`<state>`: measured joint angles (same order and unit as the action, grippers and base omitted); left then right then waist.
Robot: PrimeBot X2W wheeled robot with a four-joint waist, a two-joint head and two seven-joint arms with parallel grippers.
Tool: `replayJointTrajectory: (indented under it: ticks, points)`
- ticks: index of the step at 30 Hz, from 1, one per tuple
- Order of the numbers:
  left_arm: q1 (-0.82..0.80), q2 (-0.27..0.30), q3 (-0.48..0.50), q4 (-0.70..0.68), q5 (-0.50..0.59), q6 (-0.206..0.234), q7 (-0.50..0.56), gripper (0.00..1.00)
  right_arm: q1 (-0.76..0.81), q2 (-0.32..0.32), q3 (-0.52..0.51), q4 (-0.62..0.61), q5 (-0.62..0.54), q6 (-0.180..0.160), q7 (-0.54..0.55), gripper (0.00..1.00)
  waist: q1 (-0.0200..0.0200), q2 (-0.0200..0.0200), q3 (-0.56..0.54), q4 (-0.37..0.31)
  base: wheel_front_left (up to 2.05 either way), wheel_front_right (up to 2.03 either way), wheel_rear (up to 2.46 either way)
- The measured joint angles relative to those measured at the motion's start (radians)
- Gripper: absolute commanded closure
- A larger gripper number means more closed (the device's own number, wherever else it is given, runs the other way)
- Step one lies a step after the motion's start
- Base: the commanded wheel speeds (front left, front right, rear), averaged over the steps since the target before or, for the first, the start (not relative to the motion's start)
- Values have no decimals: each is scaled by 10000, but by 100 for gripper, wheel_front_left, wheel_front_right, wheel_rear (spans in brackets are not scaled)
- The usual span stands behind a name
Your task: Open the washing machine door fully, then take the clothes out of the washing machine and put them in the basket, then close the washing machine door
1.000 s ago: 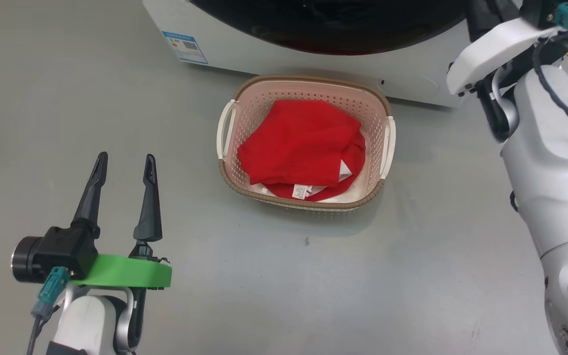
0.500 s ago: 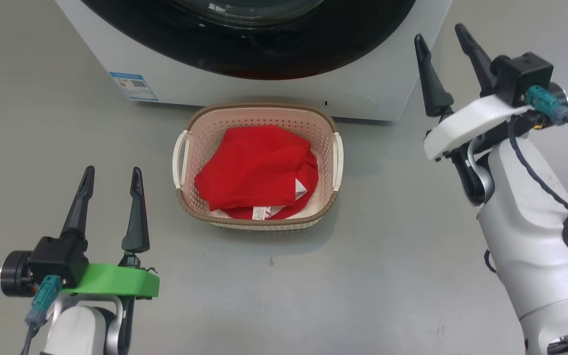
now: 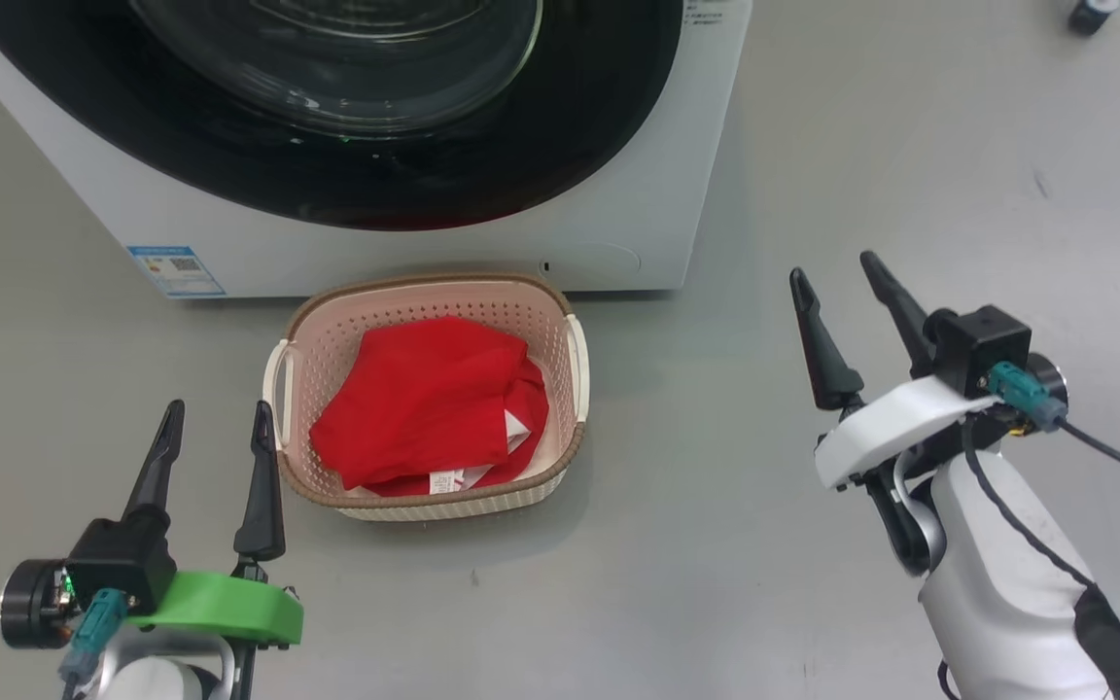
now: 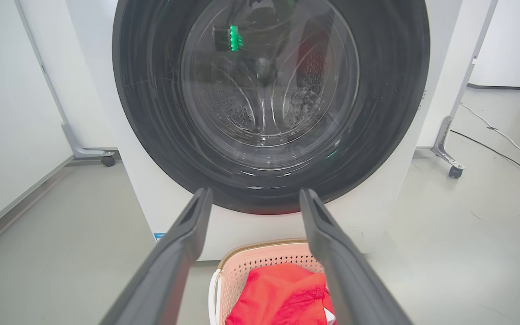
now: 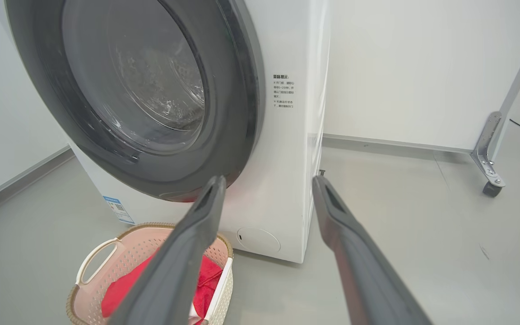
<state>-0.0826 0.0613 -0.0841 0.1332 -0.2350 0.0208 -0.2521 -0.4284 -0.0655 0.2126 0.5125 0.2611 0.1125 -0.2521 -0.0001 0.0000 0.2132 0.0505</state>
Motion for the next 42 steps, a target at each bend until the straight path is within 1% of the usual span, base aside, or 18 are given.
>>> replayJointTrajectory:
  ticks: [10,11,14,19,24,32,38,40,42]
  points:
    - [670,8,-69,374,4,0,0,0,1533,44,-23,-690,15,-31,0,0,0,0,-833,-593,0,0,0]
    - [717,8,-86,428,4,0,0,0,1642,44,-27,-757,15,-109,0,0,0,0,-908,-630,0,0,0]
    - [859,6,-127,512,4,0,0,0,1964,52,-38,-1001,15,-188,0,0,0,0,-1121,-718,0,0,0]
    - [947,6,-117,533,2,0,0,0,2333,69,-59,-1300,15,-201,0,0,0,0,-1359,-785,0,0,0]
    - [1075,6,-117,529,2,2,13,0,2653,84,-58,-1643,13,-286,0,0,0,0,-1494,-843,0,0,0]
    - [1259,6,-100,566,-12,2,17,0,3178,100,-50,-1906,13,-351,0,0,0,0,-1696,-898,0,0,0]
    - [1274,6,-100,562,-13,2,42,0,3377,113,-50,-2084,13,-368,0,0,0,0,-1762,-927,0,0,0]
    - [1276,6,-102,562,-19,2,44,0,3399,115,-50,-2130,13,-437,0,0,0,0,-1780,-929,0,0,0]
    - [1279,6,-104,560,-23,2,46,0,3406,117,-48,-2174,12,-437,0,0,0,0,-1796,-931,0,0,0]
